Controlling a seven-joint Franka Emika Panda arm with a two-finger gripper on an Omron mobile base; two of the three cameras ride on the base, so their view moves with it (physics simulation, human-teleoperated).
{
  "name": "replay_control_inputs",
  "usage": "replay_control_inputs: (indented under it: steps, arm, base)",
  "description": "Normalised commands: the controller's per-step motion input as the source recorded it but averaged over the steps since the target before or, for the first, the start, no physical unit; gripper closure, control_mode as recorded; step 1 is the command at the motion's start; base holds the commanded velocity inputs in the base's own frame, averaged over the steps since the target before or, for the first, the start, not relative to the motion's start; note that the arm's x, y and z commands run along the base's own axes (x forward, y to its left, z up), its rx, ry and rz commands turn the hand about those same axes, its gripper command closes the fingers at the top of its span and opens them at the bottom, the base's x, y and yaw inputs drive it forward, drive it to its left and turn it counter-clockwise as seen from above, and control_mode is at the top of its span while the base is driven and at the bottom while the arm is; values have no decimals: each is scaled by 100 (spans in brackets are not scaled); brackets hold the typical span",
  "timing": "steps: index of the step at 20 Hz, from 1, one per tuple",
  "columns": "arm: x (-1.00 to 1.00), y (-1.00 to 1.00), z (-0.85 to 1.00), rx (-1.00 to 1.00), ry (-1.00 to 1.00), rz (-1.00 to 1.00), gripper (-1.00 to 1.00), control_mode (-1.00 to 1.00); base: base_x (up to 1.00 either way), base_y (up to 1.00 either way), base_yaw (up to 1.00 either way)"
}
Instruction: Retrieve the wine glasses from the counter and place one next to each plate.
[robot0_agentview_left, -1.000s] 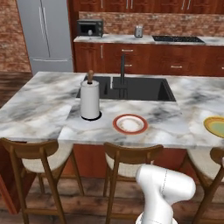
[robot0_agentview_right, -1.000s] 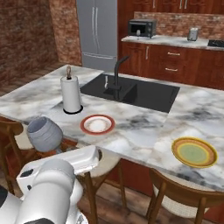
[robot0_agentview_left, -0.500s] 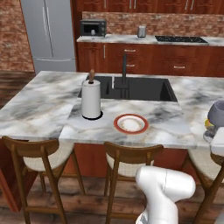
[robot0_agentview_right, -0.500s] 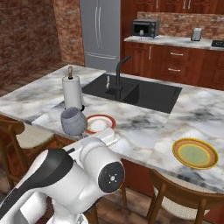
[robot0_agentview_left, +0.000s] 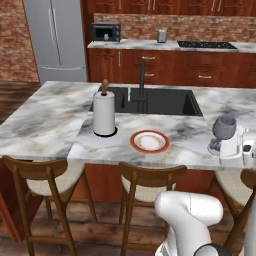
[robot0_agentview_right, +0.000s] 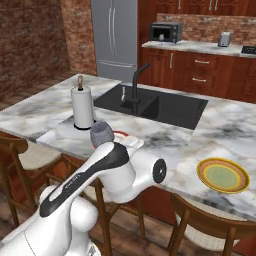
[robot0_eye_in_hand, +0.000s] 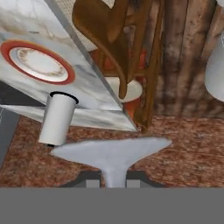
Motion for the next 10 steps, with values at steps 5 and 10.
replay_control_inputs:
  steps: [5,10]
  arm:
    - [100,-4,-42,0,2,26,100,-100]
    - [100,-11,-38,0,4,24,100,-100]
  base:
    - [0,0,0]
    - [0,0,0]
